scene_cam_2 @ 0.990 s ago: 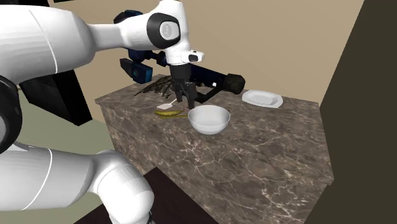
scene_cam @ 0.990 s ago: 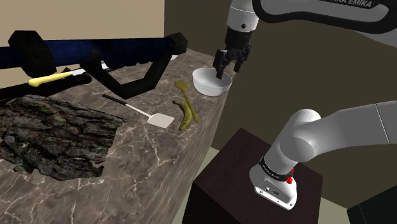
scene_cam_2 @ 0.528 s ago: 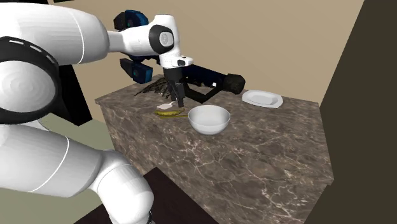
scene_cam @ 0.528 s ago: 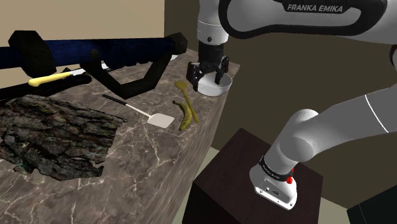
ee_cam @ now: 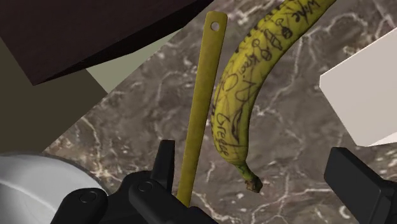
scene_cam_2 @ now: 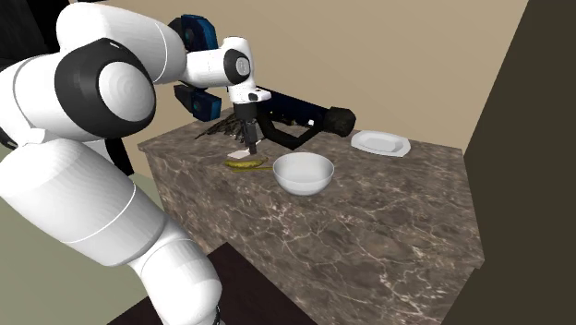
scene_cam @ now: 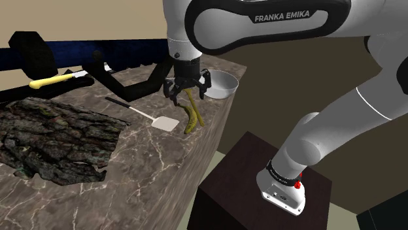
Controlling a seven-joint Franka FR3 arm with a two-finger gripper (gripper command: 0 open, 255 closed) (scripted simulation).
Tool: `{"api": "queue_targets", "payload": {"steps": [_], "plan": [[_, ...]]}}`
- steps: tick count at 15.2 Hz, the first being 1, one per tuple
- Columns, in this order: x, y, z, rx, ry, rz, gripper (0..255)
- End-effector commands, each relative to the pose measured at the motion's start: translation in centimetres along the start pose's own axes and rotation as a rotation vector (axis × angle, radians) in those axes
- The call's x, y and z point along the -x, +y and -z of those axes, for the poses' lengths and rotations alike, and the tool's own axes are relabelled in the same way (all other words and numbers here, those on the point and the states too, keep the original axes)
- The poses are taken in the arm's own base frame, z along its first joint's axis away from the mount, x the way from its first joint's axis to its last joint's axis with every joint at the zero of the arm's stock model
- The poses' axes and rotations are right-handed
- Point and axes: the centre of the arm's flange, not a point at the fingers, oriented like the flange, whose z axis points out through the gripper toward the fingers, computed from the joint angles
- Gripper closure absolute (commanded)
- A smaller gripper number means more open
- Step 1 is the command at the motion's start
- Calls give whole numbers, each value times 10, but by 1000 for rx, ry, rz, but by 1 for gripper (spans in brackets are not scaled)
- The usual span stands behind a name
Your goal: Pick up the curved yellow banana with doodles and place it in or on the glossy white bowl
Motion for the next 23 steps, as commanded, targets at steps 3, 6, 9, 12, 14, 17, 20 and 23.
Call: {"api": "queue_targets", "payload": {"steps": [3, 6, 9, 12, 14, 17, 20, 23], "plan": [[2, -5, -21, 1, -2, -8, 0], [2, -5, -37, 1, -2, -8, 0], [2, -5, -40, 1, -2, -8, 0], [2, -5, -40, 1, -2, -8, 0], [2, -5, -40, 1, -2, -8, 0], [2, -5, -40, 1, -2, -8, 255], [2, -5, -40, 1, -2, -8, 255], [2, -5, -40, 1, -2, -8, 255]]}}
